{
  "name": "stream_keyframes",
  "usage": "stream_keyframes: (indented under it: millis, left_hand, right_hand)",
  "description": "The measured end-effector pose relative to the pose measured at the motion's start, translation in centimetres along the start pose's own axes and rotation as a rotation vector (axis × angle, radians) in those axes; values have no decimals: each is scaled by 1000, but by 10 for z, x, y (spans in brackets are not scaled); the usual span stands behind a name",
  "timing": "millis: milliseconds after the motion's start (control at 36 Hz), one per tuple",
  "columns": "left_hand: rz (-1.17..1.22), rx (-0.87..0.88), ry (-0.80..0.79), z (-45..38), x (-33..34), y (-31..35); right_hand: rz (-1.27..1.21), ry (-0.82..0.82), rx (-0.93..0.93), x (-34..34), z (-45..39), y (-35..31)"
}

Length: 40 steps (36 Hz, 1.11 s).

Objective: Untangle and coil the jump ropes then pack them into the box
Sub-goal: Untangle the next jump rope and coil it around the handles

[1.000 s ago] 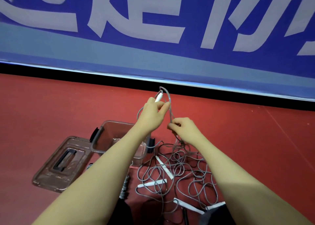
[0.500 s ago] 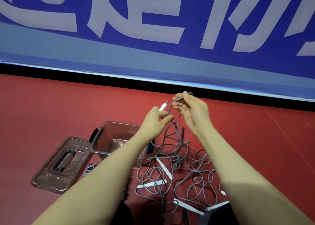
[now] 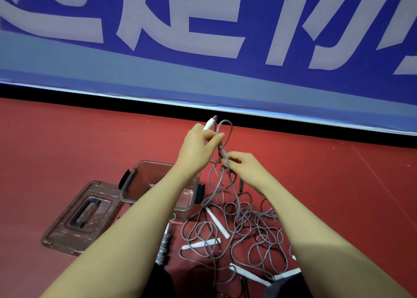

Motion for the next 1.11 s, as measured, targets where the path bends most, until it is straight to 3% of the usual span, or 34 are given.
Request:
stream_keyframes:
  millis: [111,194,361,611,722,778,861,972,1111]
  left_hand:
    - [33,-4,26,-1,-6,0]
    - [46,-13,50,-2,-10,-1]
    - [37,-7,17,-1,-8,1]
    - [165,-4,-11,-1,-13,12]
    - [150,13,-30,-1,-13,14]
    - [141,24,-40,-1,-12,15]
    - [133,30,-24,-2,-12,14]
    - [135,21,-11,-2,-13,13]
    - [122,-138,-142,-2,0,-2]
  right_hand:
    - [-198,80,69,-1,-2,3]
    - [-340,70,11,0,-2,-4]
    - [-209,133,-107,0,-2,-13]
    - [-293,309,313,-6,-8,29]
    - [166,381,146,-18,-9,23]
    - [112,399,-37,-19,-6,3]
    - [-126,256,-160,-11,-2,-20]
    - [-124,105,-128,3,-4,-19]
    - [-233,266,-37,-7,-9,-6]
Point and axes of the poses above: each hand's wrist, its own z-axis away from the middle knuckle, its own x-axis out of the palm, y = z × x, the point moved 5 cm from there along -z, towards the middle knuckle, and after that the axes turned 8 degrees about -x, right-handed, at the moved point
